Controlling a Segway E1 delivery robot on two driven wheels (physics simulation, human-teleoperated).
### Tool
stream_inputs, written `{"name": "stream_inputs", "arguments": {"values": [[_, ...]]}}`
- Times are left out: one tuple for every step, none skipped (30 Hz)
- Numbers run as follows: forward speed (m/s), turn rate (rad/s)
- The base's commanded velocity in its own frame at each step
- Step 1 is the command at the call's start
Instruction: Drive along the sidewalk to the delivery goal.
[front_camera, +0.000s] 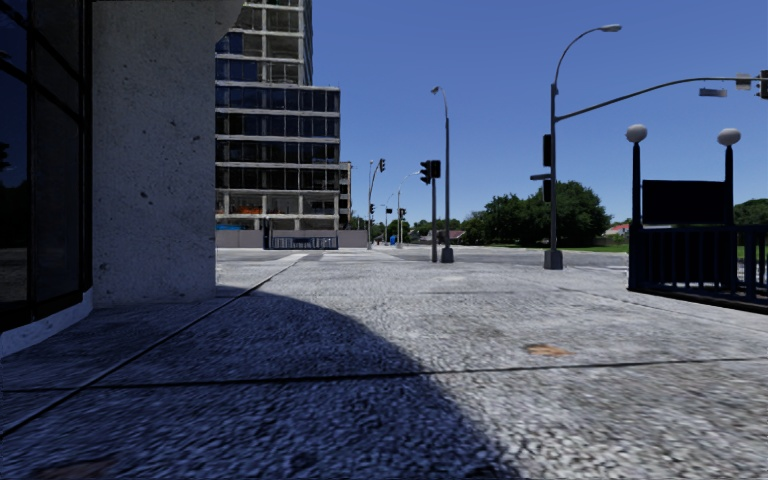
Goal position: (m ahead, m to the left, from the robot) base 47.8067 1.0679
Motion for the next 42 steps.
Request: {"name": "stream_inputs", "arguments": {"values": [[1.96,0.00],[1.92,0.00],[1.95,0.00],[1.97,0.00],[1.98,0.00],[1.98,0.00],[2.00,0.00],[2.00,0.00],[2.00,0.00],[2.00,0.00],[2.00,0.00],[2.00,0.00],[2.00,0.00],[2.00,0.00],[2.00,0.00],[2.00,0.00],[2.00,0.00],[2.00,0.00],[2.00,0.00],[2.00,0.00],[2.00,0.00],[2.00,0.00],[2.00,0.00],[2.00,0.00],[2.00,0.00],[2.00,0.00],[2.00,0.00],[2.00,0.00],[2.00,0.00],[2.00,0.00],[2.00,0.00],[2.00,0.00],[2.00,0.00],[2.00,0.00],[2.00,0.00],[2.00,0.00],[2.00,0.00],[2.00,0.00],[2.00,0.00],[2.00,0.00],[2.00,0.00],[2.00,0.00]]}}
